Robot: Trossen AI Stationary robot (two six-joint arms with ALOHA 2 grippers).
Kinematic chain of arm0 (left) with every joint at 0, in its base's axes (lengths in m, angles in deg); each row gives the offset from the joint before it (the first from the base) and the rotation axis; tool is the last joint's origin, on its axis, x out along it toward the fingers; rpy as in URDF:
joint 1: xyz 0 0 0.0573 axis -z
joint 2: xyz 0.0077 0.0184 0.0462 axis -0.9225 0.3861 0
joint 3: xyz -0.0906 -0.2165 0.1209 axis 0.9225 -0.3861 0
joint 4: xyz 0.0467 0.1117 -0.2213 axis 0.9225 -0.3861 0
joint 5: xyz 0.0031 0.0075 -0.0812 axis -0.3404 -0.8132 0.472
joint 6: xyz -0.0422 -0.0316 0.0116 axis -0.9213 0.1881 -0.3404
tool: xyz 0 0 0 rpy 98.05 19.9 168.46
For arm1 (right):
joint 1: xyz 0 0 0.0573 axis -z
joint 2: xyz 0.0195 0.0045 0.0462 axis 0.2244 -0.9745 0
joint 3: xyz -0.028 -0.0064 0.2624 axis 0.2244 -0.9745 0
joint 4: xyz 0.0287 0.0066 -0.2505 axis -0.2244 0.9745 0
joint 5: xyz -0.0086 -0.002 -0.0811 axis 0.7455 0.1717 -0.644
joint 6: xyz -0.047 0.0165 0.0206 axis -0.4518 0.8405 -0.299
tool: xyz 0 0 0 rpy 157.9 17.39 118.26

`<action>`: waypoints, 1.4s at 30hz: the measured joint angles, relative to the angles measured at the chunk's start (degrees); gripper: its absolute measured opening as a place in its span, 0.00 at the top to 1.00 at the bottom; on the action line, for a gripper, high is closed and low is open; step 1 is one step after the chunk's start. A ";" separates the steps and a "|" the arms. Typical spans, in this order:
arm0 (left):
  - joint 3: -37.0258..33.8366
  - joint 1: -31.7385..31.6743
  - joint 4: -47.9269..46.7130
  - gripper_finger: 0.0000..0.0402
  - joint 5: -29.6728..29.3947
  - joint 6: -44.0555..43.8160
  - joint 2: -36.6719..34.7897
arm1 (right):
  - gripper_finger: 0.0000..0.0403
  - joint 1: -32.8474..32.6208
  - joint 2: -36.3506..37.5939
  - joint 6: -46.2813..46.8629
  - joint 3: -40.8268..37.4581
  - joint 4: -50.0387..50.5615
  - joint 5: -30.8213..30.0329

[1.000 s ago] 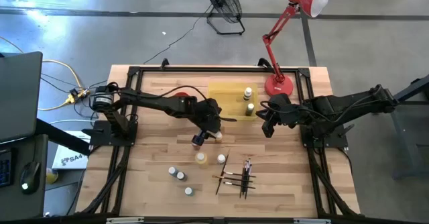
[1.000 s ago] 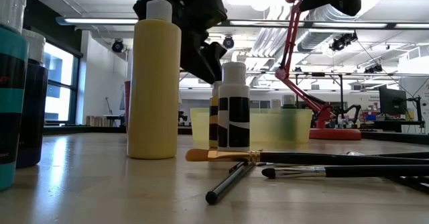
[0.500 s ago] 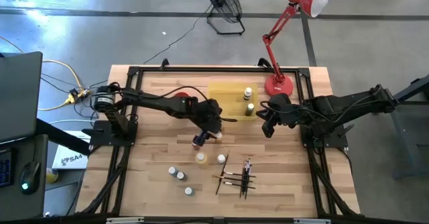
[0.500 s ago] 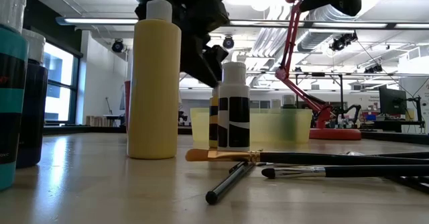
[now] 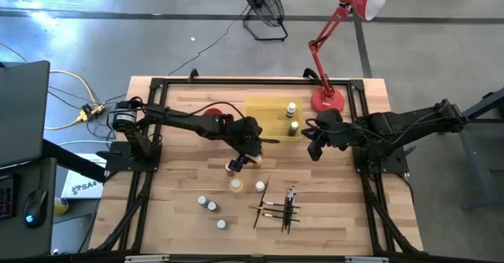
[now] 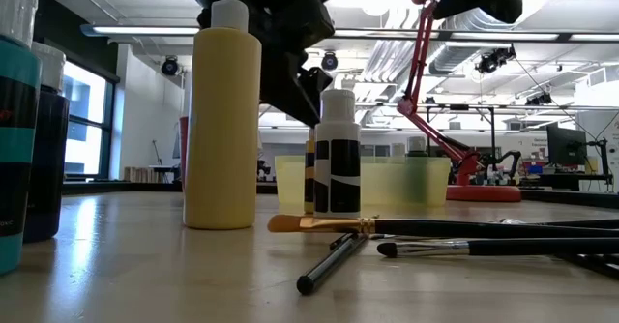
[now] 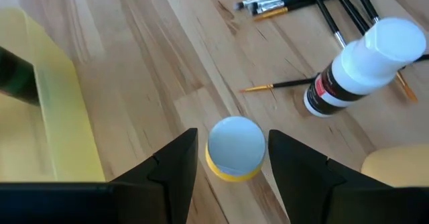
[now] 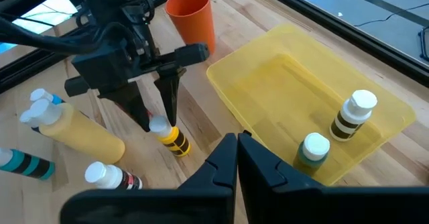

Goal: Pick & Place Paint Supplies
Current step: Put the yellow paint bottle into the yellow bin

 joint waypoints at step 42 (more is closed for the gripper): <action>-0.03 -0.10 3.07 0.56 1.01 -5.90 3.10 | 0.99 0.00 0.02 0.00 -0.02 0.56 -0.20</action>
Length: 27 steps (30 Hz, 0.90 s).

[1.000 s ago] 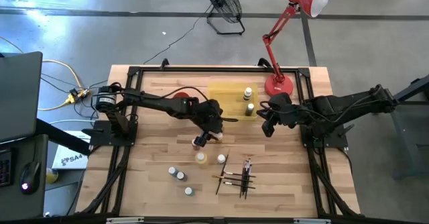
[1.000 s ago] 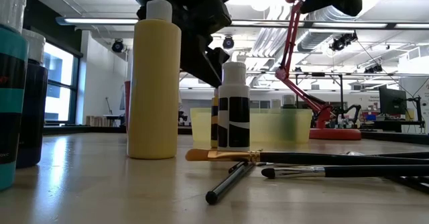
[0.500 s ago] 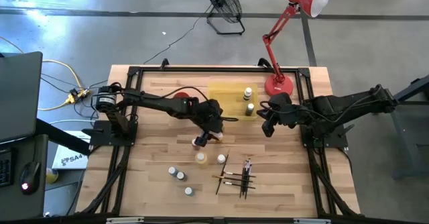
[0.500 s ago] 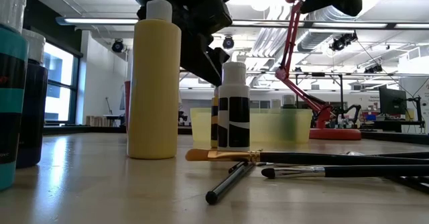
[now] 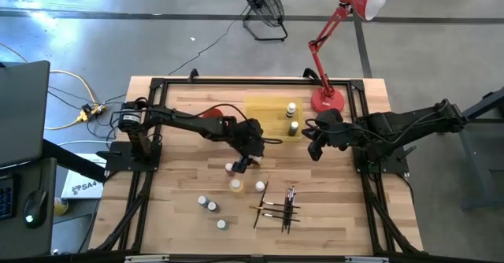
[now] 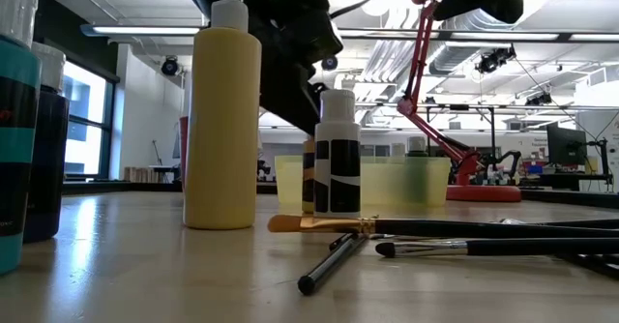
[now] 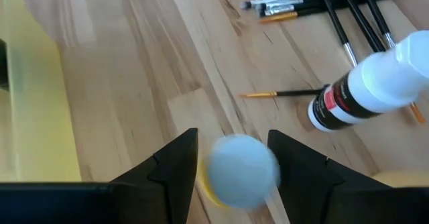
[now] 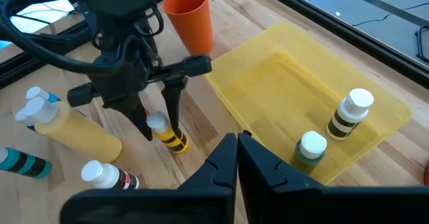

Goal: Pick & Place Paint Supplies
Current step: Put the yellow paint bottle into the yellow bin

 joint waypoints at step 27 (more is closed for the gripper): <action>0.00 -0.01 -0.52 0.56 -0.02 -3.70 -0.11 | 0.99 0.00 0.00 0.00 0.00 0.20 -0.01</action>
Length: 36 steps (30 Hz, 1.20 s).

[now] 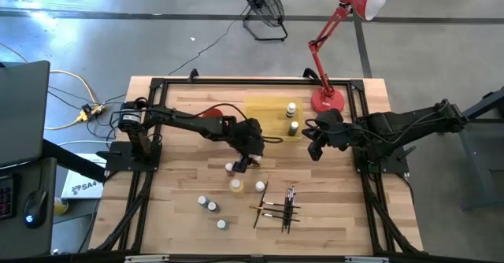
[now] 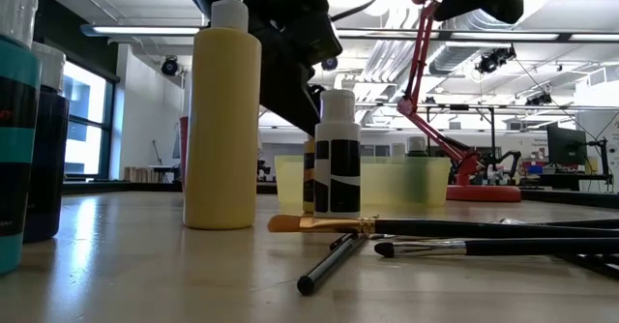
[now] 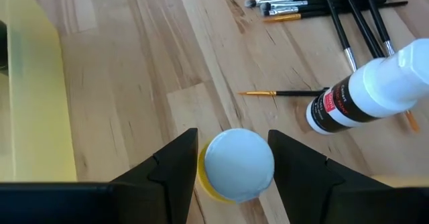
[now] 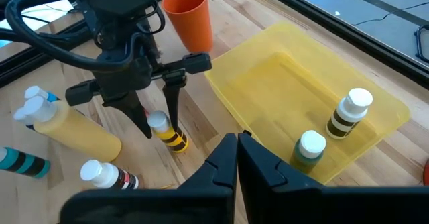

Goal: Pick & Place Paint Supplies
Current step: Put the yellow paint bottle into the yellow bin

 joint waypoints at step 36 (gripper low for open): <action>0.00 -0.02 0.38 0.56 -1.09 -3.75 -0.04 | 0.99 0.00 0.00 0.00 0.00 0.00 0.00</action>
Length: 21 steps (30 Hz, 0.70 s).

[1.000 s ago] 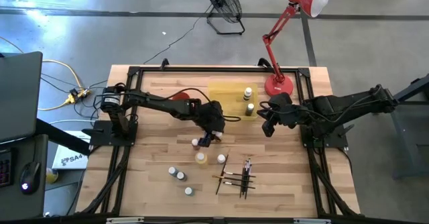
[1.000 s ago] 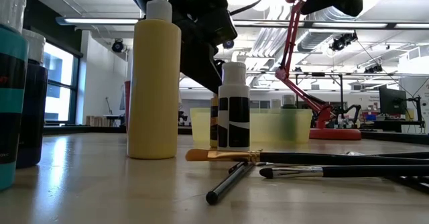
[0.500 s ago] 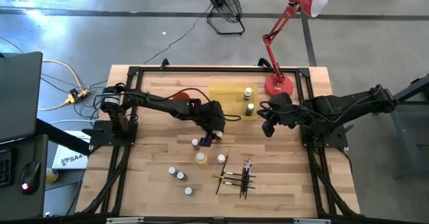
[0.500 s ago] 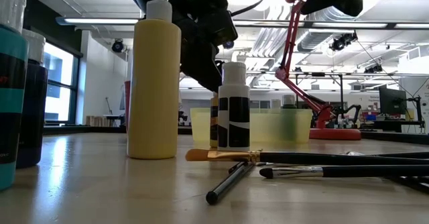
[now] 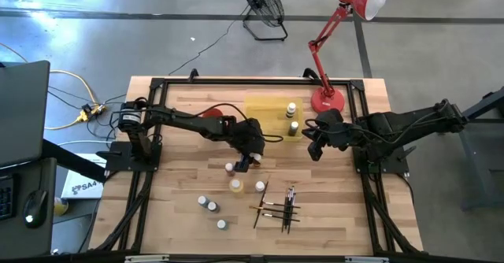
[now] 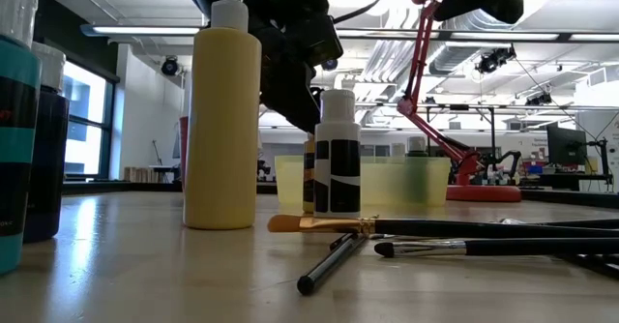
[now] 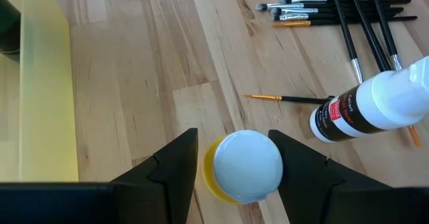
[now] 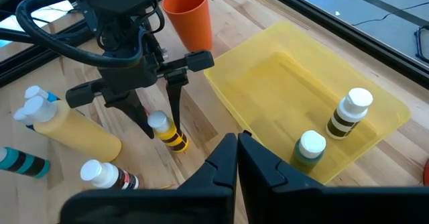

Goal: Pick & Place Paint Supplies
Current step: Put the yellow paint bottle into the yellow bin

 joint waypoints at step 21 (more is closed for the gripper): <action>0.07 0.00 0.09 0.72 -0.07 -0.02 0.00 | 0.99 -0.02 0.00 0.00 0.00 0.00 0.00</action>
